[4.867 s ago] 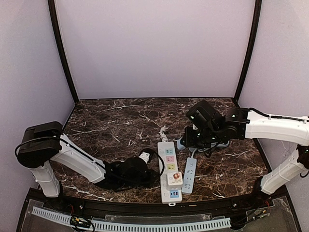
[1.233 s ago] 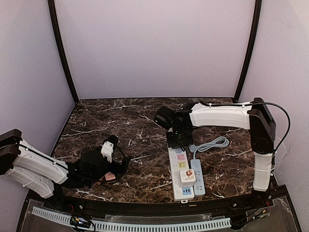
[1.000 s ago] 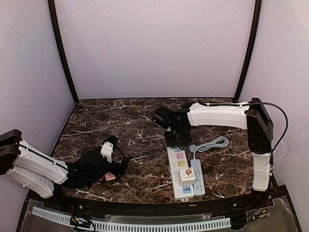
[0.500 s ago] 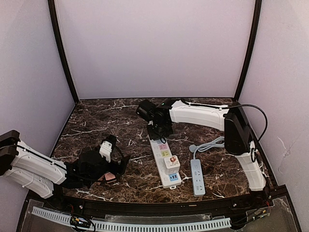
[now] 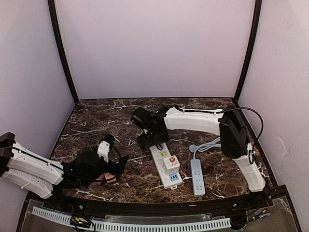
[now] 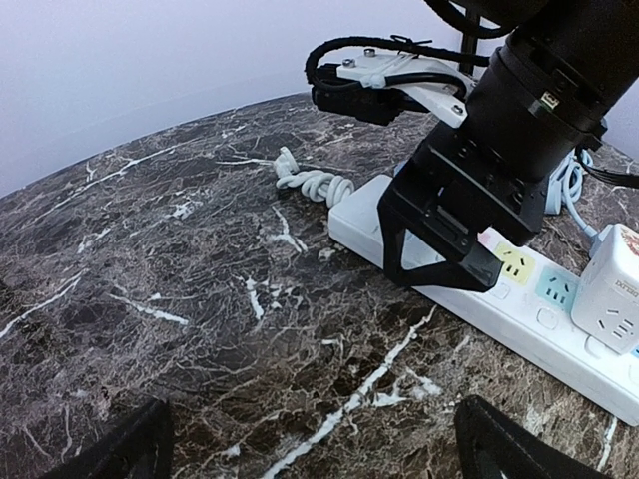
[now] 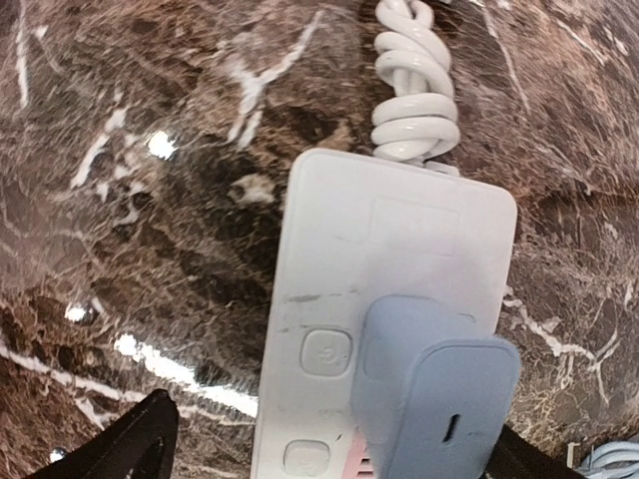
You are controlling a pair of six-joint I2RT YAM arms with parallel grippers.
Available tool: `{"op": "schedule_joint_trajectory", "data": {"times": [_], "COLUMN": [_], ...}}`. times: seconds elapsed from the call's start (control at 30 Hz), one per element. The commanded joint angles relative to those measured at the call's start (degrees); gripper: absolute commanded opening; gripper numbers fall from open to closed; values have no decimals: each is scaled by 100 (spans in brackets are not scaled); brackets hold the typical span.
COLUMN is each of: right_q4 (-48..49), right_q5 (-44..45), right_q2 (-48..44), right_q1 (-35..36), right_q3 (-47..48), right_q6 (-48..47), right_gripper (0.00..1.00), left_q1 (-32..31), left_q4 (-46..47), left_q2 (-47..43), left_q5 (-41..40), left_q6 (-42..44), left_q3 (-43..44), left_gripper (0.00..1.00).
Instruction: Insert the plug
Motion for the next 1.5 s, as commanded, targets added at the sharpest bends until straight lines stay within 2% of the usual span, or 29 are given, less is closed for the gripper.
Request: {"op": "schedule_joint_trajectory", "data": {"times": [0.0, 0.33, 0.47, 0.73, 0.9, 1.0, 1.47], "right_q4": [7, 233, 472, 930, 1321, 1595, 2019], "right_q5": [34, 511, 267, -247, -727, -1016, -1265], "right_q2": [-296, -1196, -1137, -1005, -1084, -1190, -1058], "right_q1": [221, 281, 196, 43, 55, 75, 324], "right_q3": [-45, -1240, -1512, -1952, -2275, -2475, -2410], "right_q6": [-227, -275, -462, -695, -937, -1117, -1768], "right_gripper": [97, 99, 99, 99, 99, 99, 97], "left_q1": [31, 11, -85, -759, -1034, -1094, -1109], "left_q4": [-568, -2056, -2582, -3999, -4069, -4440, -4474], "left_q2": [-281, -869, -982, -903, -748, -599, 71], "left_q5": [149, 447, 545, 293, 478, 443, 274], "left_q6": [-182, -1140, -1515, -2161, -2460, -2678, -3093], "left_q3": [-3, 9, 39, 564, 601, 681, 803], "left_gripper": [98, 92, 89, 85, 83, 81, 79]}}
